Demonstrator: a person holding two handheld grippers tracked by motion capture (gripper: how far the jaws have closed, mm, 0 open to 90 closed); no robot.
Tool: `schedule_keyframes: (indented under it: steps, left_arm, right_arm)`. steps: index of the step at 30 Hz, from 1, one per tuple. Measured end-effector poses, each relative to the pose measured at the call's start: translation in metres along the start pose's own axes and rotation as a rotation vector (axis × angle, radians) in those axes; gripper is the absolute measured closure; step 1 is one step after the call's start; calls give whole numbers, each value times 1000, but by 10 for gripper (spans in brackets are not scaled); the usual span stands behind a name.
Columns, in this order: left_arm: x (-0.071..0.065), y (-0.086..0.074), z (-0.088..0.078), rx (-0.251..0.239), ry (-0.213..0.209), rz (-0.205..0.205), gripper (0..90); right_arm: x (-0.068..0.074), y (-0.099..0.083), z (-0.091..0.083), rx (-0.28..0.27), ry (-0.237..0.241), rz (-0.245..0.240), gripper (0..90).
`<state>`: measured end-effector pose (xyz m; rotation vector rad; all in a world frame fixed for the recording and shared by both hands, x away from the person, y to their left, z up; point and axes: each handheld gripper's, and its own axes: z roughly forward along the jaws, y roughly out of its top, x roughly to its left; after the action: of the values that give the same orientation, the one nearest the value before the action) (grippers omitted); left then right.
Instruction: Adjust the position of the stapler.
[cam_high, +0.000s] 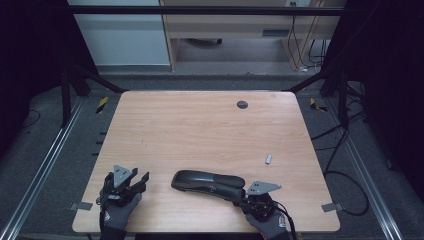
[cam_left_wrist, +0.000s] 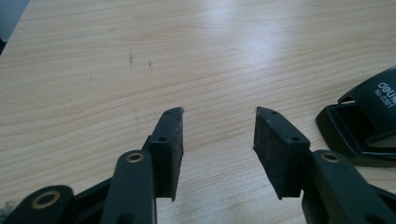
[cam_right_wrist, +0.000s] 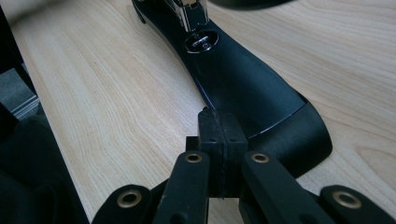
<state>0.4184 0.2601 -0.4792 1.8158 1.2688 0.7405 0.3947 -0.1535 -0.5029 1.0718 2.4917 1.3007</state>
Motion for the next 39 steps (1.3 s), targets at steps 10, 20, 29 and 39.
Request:
schedule_keyframes:
  steps: [10, 20, 29, 39]
  left_arm:
    - [1, 1, 1, -4, -4, -5, 522]
    - [0, 1, 1, -3, -7, -2, 522]
    - [-2, 1, 1, -4, -12, 6, 522]
    - [-1, 2, 1, -6, -10, 8, 516]
  right_arm:
    - [-1, -1, 2, 15, -22, -1, 900]
    - [-11, 1, 1, -19, -68, 24, 900]
    - [-16, 3, 4, -37, -104, 25, 900]
    - [-17, 5, 1, -70, -114, 28, 900]
